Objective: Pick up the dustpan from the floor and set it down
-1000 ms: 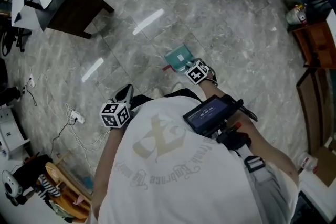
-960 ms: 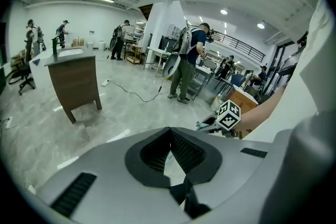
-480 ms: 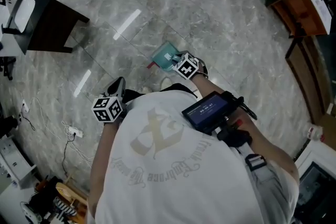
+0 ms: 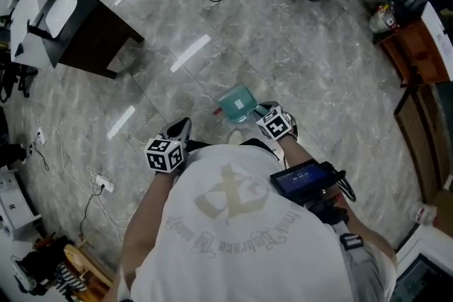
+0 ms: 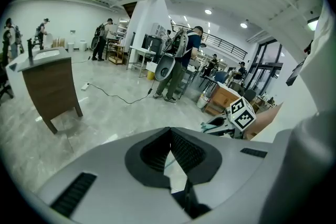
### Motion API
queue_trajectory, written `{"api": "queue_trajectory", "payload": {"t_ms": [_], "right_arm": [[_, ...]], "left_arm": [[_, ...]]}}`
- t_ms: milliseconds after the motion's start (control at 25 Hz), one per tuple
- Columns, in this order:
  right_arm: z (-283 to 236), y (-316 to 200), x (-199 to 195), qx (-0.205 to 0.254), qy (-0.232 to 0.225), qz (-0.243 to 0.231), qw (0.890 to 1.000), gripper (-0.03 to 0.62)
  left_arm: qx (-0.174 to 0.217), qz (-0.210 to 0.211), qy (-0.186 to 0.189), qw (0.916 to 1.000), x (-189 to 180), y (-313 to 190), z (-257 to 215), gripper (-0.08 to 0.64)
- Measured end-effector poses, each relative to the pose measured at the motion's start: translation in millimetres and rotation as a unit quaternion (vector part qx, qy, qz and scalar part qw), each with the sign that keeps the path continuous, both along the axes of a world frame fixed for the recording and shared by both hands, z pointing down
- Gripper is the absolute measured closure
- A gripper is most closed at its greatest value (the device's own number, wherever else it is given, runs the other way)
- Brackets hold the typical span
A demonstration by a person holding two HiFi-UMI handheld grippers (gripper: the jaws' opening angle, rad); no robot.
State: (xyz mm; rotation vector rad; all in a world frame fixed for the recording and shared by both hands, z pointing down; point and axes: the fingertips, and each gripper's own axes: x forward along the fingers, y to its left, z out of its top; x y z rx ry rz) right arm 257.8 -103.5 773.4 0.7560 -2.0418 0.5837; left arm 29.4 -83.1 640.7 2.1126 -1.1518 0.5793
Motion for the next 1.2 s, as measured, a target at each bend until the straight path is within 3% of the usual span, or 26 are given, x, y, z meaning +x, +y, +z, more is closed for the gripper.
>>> {"api": "queue_trajectory", "payload": {"t_ms": [280,560,1200], "right_arm": [[-16.8,-2.4,-8.4,0.008,-0.009,0.004,1.0,0.476],[-29.8,1.8,-44.2,0.012,-0.006,0.009,1.0,0.476],[-95.0,-10.2,-175.9,0.045,-0.046,-0.027,0.998,0.476]], "left_arm": [[0.016,-0.005,0.01,0.9998,-4.1,-0.3,-6.1,0.548],[-0.007,-0.048,0.016,0.9987,-61.4,22.2,5.6,0.548],[0.008,-0.103,0.037,0.994,-184.4,58.0,3.5,0.548]]}}
